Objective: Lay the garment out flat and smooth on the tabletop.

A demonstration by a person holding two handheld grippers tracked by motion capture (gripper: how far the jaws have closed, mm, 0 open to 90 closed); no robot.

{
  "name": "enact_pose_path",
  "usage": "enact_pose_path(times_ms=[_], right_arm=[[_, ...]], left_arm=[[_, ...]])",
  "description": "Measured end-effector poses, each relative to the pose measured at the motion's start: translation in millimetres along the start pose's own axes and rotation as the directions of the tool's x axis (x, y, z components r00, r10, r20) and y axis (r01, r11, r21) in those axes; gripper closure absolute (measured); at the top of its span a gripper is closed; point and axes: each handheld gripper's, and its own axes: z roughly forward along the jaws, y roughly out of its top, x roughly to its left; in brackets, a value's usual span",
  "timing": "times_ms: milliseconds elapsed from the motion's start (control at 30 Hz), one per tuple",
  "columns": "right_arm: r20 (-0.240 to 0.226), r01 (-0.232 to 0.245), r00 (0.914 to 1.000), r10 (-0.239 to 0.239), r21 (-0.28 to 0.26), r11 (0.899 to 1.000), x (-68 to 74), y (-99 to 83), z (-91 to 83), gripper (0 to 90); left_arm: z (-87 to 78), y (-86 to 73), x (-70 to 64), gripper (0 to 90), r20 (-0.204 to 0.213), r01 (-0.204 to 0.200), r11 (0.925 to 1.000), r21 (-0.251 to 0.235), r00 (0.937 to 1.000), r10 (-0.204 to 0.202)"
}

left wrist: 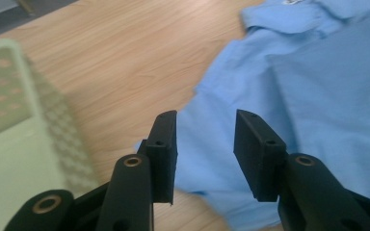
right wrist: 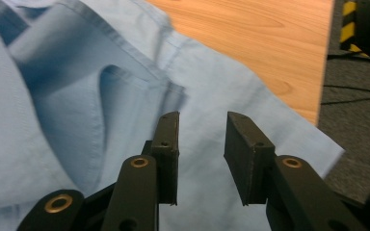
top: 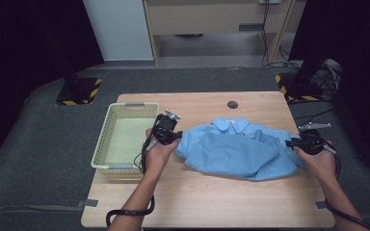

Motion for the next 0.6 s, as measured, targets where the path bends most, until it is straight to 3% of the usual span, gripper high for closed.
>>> enact_pose_path(times_ms=[233, 600], right_arm=[[-0.040, 0.014, 0.9991, -0.014, 0.007, 1.000, 9.6, 6.9, 10.8, 61.7], [-0.081, -0.016, 0.9966, 0.018, 0.021, 1.000, 10.2, 12.4, 24.8, 52.0]], left_arm=[[17.5, 1.9, -25.7, 55.7, 0.099, 0.012, 0.9999, -0.011, 0.9950, -0.011], [56.0, 5.9, -39.4, 48.1, 0.202, 0.067, 0.9977, 0.007, 0.9771, -0.067]])
